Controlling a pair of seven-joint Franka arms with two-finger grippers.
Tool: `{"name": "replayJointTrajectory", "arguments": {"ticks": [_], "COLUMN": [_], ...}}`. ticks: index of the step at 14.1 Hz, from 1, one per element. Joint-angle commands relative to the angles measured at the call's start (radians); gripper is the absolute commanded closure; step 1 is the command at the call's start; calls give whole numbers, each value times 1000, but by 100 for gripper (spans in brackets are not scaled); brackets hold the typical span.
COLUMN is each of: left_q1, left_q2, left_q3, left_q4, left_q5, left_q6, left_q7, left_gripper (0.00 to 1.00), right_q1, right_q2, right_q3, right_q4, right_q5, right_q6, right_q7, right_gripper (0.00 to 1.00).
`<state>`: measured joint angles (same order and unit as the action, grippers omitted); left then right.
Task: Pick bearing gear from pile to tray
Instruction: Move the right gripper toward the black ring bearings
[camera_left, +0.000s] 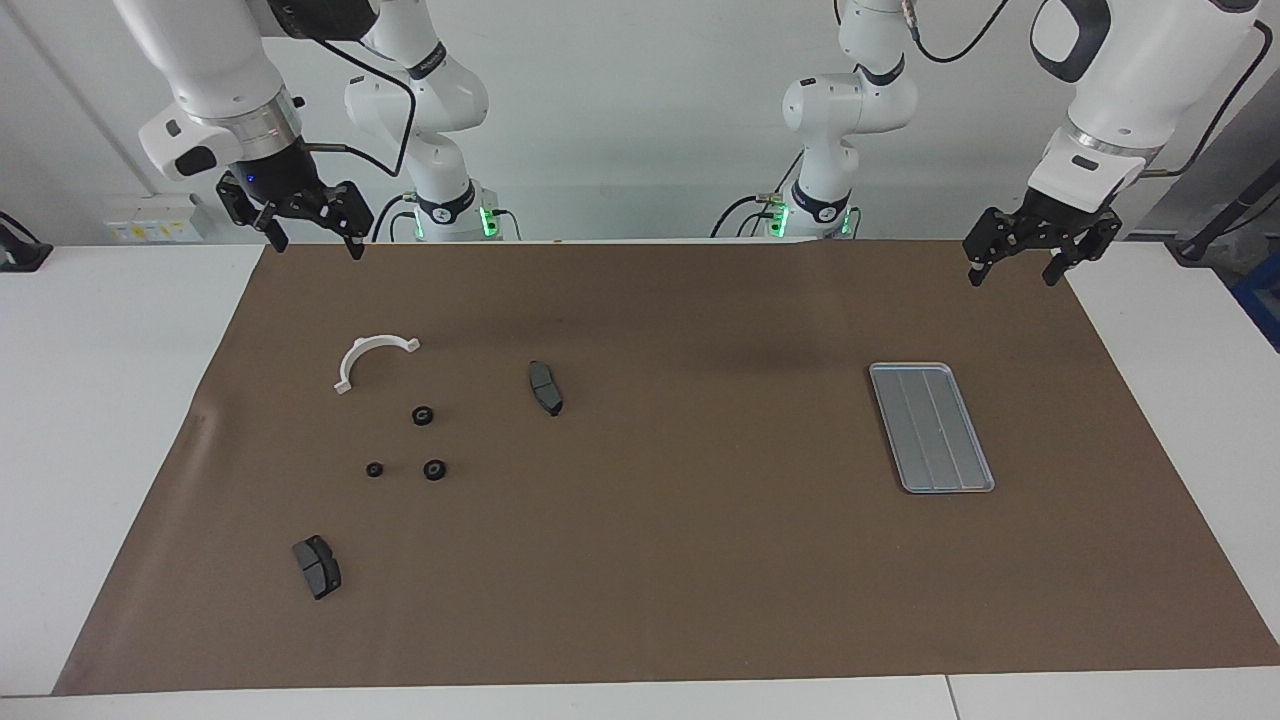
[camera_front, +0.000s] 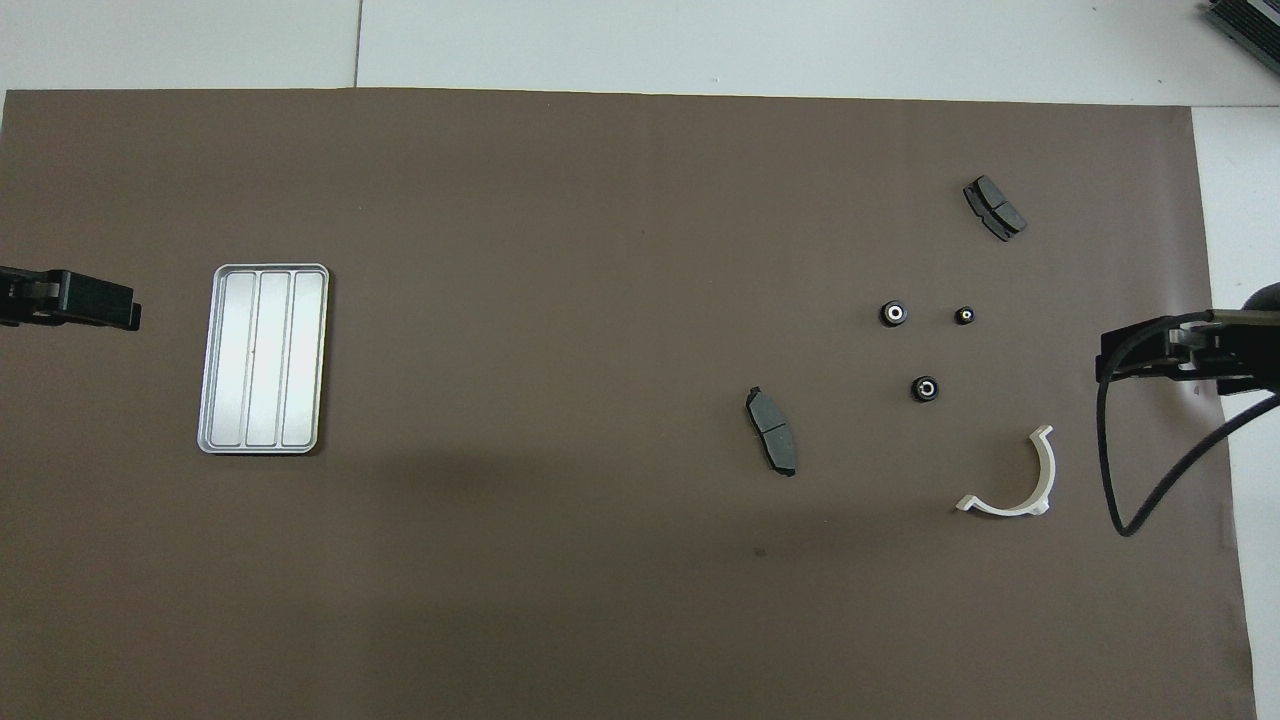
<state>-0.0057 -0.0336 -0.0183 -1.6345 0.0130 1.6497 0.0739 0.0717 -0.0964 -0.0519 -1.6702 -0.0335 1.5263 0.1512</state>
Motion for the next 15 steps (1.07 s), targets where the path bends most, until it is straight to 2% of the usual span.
{"name": "replayJointTrajectory", "arguments": {"ticks": [1, 4, 9, 15], "left_q1": [-2, -2, -2, -2], "left_q2": [-5, -5, -5, -5], "left_q3": [6, 6, 6, 6], "left_q4": [-8, -8, -8, -8], "left_q5": [-11, -11, -11, -11], "left_q6": [-2, -2, -2, -2], "left_q7": [4, 6, 6, 6], "left_gripper": [0, 0, 0, 0], "right_q1": [-13, -18, -20, -21], "right_q2": [-28, -20, -32, 24], "right_q3": [4, -2, 0, 0], "right_q4": [-45, -71, -219, -358], "right_q5": [3, 10, 17, 17], "right_q6": [20, 47, 227, 438], "right_q7": [-19, -76, -87, -188], "right_gripper": [0, 0, 0, 0]}}
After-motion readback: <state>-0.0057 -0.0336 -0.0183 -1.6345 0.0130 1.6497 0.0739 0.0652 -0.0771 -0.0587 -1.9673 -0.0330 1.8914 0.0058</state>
